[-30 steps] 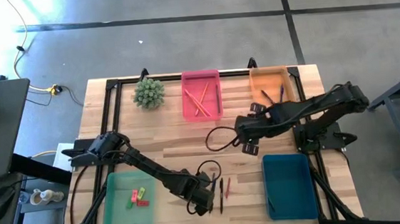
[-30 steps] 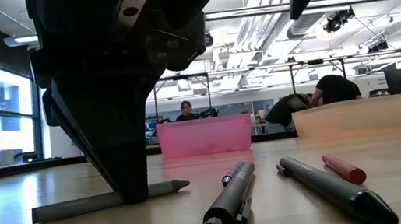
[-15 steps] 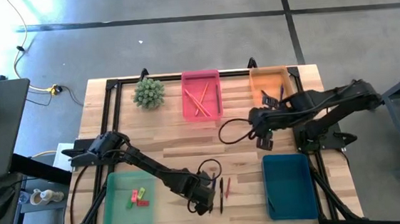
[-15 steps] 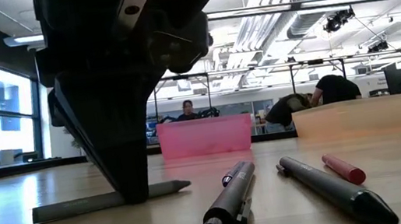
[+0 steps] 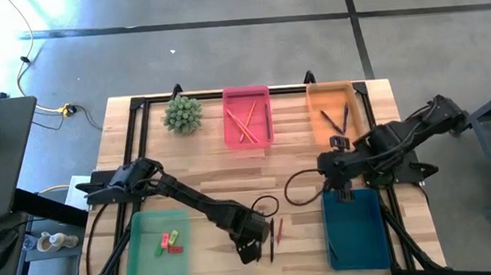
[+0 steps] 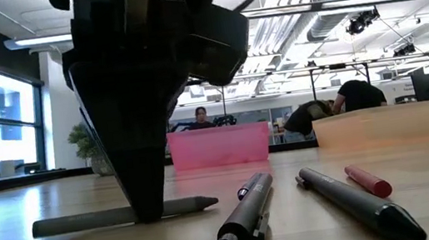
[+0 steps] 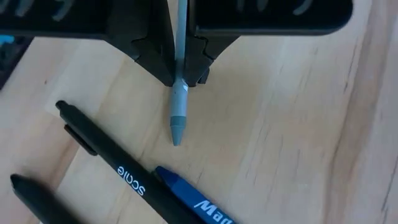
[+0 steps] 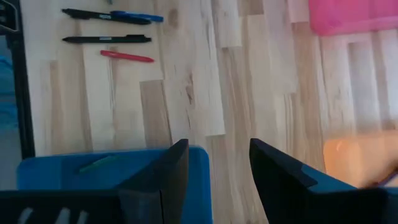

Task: Sort crayons/erasers/pens/pencils in bins
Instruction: Put the gray crayon into the blue bin

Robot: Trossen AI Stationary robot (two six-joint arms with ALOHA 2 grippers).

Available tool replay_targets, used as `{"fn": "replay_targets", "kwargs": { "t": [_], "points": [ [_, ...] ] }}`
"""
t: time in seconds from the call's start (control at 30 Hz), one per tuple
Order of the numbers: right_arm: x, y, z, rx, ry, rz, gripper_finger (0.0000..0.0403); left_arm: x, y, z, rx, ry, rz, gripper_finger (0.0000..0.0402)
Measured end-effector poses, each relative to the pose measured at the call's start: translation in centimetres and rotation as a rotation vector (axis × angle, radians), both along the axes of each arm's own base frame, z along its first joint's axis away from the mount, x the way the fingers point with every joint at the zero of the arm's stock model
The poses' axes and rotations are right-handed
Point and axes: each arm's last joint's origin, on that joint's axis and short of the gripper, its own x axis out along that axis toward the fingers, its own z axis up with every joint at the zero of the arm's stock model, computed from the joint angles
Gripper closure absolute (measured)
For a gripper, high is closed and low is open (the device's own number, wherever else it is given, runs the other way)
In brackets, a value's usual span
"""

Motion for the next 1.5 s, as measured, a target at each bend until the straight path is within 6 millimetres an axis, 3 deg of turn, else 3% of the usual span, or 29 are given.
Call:
{"fn": "replay_targets", "kwargs": {
  "t": [0.33, 0.77, 1.17, 1.5],
  "points": [
    [-1.8, 3.1, 0.4, 0.039, -0.076, -0.054, 0.0242, 0.1, 2.9, 3.6, -0.087, -0.080, -0.118, 0.0399],
    [-2.0, 6.4, 1.3, 0.268, -0.236, -0.125, 0.0242, 1.2, 8.2, 8.9, -0.227, -0.381, -0.221, 0.0399],
    [-1.2, 6.9, 2.1, 0.311, -0.361, -0.146, 0.0242, 3.8, 13.0, 12.2, -0.289, -0.810, -0.288, 0.0399],
    [-0.9, 6.6, 2.4, 0.270, -0.486, -0.289, 0.0242, 4.7, 14.5, 14.2, -0.280, -1.048, -0.320, 0.0399]
  ]
}}
